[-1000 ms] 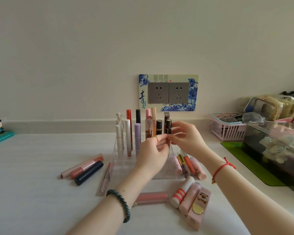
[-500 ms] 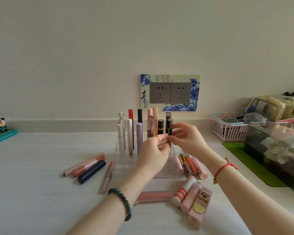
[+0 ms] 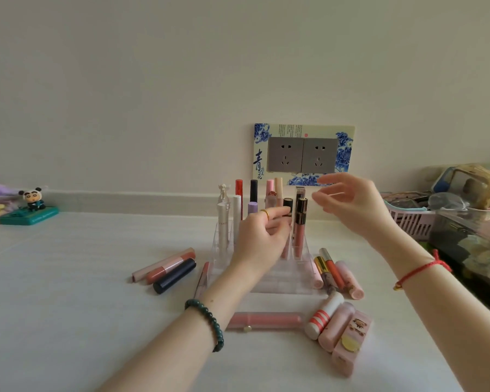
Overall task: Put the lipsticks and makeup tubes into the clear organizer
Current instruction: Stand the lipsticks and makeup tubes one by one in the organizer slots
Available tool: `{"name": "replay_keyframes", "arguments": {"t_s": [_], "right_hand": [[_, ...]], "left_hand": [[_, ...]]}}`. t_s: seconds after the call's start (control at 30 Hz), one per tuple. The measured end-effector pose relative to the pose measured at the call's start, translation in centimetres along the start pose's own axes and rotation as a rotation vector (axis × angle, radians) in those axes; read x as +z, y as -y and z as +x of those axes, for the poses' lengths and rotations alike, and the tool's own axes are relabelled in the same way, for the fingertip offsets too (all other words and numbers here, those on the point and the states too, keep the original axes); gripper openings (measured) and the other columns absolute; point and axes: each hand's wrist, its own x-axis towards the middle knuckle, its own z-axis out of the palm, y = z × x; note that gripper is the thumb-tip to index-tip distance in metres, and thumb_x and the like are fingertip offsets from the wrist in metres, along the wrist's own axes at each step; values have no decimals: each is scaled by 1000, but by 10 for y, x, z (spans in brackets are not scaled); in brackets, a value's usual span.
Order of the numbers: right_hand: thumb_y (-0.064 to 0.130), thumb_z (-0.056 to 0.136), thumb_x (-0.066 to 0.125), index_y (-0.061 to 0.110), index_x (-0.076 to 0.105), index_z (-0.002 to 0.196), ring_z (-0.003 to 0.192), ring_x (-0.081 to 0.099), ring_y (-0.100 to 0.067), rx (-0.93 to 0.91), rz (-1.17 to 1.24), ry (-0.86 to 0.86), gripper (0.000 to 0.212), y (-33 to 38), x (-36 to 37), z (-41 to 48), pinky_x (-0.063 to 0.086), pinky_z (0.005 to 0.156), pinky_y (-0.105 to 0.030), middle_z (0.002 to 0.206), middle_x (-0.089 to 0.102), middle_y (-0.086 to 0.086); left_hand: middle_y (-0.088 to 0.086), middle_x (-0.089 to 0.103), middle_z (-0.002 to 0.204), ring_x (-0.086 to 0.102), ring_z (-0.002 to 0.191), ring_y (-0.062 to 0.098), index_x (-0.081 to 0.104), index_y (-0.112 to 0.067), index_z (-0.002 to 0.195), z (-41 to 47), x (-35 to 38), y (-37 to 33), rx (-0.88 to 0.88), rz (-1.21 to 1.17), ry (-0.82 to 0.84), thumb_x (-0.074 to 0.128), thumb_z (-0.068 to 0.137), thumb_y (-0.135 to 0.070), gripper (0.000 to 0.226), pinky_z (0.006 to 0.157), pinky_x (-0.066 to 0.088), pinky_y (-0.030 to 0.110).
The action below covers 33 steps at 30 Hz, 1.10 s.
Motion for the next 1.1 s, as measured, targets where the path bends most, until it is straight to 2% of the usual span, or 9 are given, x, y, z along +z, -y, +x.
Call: {"name": "replay_keyframes", "arguments": {"t_s": [0.1, 0.23, 0.3, 0.37, 0.47, 0.6, 0.8, 0.97, 1.1], "right_hand": [[21, 79, 69, 21, 62, 104, 76, 67, -13, -61, 48, -43, 26, 16, -7, -2, 54, 81, -32, 85, 69, 4], [19, 79, 68, 23, 63, 103, 68, 65, 1, -139, 51, -17, 25, 38, -1, -10, 53, 74, -16, 82, 69, 10], [18, 79, 68, 24, 62, 102, 72, 65, 3, -175, 37, 31, 25, 50, 7, -16, 51, 70, -7, 82, 68, 12], [17, 79, 68, 24, 62, 102, 75, 65, 2, -206, 13, 90, 24, 59, 21, -23, 50, 70, -4, 83, 68, 13], [17, 78, 68, 25, 62, 101, 78, 65, -1, -226, -22, 200, 25, 69, 47, -33, 52, 75, -9, 86, 67, 10], [14, 81, 65, 21, 60, 108, 85, 63, -4, -287, -106, 392, 28, 75, 90, -42, 53, 82, -17, 88, 61, 11], [16, 86, 60, 20, 54, 120, 95, 58, -10, -328, -250, 616, 35, 78, 146, -42, 50, 89, -21, 107, 60, 2], [13, 86, 58, 18, 54, 119, 99, 58, -18, -322, -319, 681, 34, 78, 185, -36, 50, 89, -29, 111, 60, -4], [13, 86, 57, 19, 54, 119, 101, 56, -20, -303, -364, 694, 34, 77, 206, -31, 48, 87, -29, 113, 59, -4]], "left_hand": [[-2, 68, 99, 66, 91, 4, 60, -14, 115, -4, -25, -4, 7, -31, -28, 52, 90, -14, 26, 87, 53, 23], [-4, 70, 92, 68, 85, 3, 65, -23, 102, -9, -71, -1, -2, -29, -108, 53, 89, -15, 19, 85, 53, 23], [-8, 70, 90, 67, 85, 1, 65, -22, 102, -12, -99, 4, -22, -6, -156, 54, 89, -14, 18, 85, 53, 20], [-9, 69, 91, 66, 90, 4, 64, -24, 98, -14, -127, 13, -49, 32, -200, 57, 87, -16, 15, 88, 51, 23], [-5, 68, 98, 63, 99, 10, 64, -31, 92, -19, -160, 33, -125, 132, -240, 64, 81, -24, 13, 94, 46, 29], [1, 65, 111, 58, 100, 9, 62, -15, 112, -27, -180, 63, -259, 275, -252, 57, 86, -15, 26, 92, 39, 21], [4, 63, 118, 57, 102, 10, 58, -10, 118, -34, -187, 91, -293, 431, -145, 56, 85, -11, 33, 92, 37, 17], [2, 63, 117, 59, 99, 7, 57, -13, 119, -39, -189, 99, -326, 529, -40, 57, 84, -13, 35, 86, 36, 10], [1, 65, 108, 57, 92, 5, 62, -17, 112, -40, -192, 100, -300, 600, -33, 53, 84, -10, 30, 77, 33, 5]]}}
